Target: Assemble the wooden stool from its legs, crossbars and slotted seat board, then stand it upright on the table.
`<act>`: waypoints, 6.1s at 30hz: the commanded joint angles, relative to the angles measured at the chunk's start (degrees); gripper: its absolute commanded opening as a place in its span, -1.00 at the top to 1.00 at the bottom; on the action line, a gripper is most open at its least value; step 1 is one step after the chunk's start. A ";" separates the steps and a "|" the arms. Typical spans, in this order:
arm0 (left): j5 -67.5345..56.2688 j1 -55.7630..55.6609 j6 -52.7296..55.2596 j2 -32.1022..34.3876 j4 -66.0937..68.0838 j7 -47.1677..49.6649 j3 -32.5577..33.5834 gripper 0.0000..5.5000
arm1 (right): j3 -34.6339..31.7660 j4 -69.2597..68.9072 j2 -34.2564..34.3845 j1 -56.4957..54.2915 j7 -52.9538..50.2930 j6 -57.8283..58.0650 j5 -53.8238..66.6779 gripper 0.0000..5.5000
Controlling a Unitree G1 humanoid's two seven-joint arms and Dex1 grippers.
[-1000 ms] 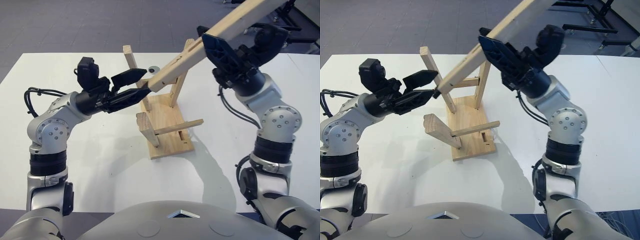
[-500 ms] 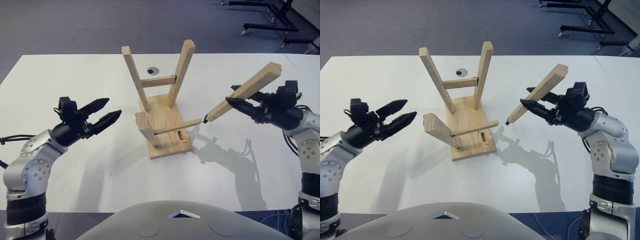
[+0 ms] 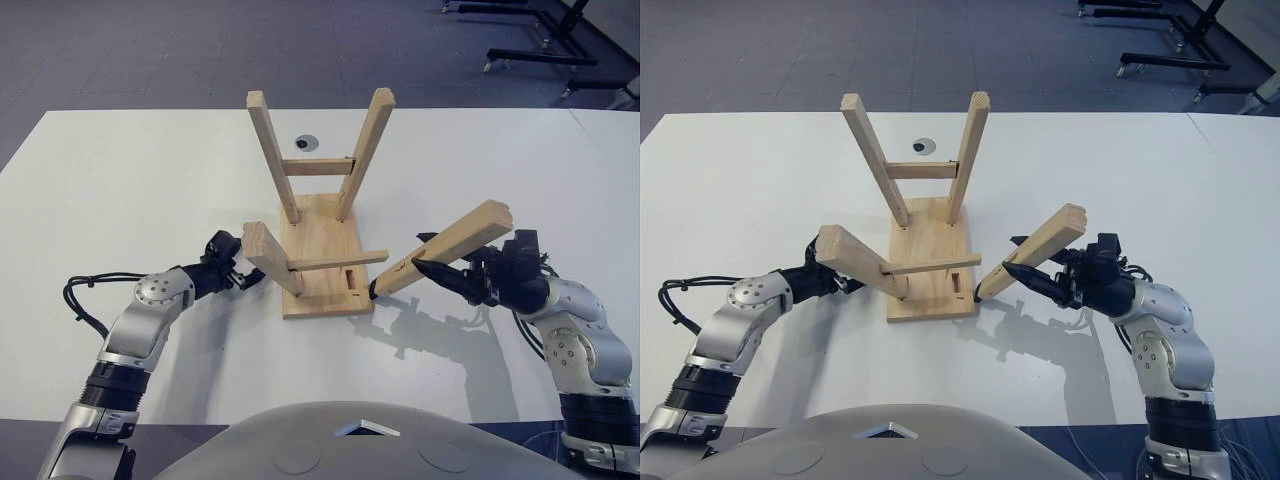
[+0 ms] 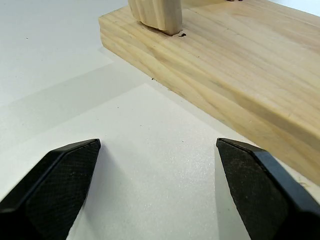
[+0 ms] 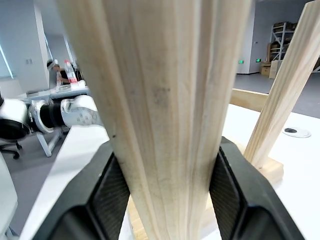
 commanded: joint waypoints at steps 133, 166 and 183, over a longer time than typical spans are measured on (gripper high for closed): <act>-42.79 -4.95 16.31 7.04 -26.64 3.28 20.82 -0.55 | 28.08 9.63 1.61 -16.03 1.43 -9.80 -15.01 0.25; -11.79 0.59 0.27 0.30 3.58 -3.15 11.10 -0.55 | 29.08 9.84 1.44 -18.88 0.58 -9.68 -14.87 0.25; -8.77 0.35 -2.00 -2.43 6.55 -3.60 9.96 -0.55 | 32.36 11.52 3.52 -21.52 1.56 -9.83 -15.77 0.25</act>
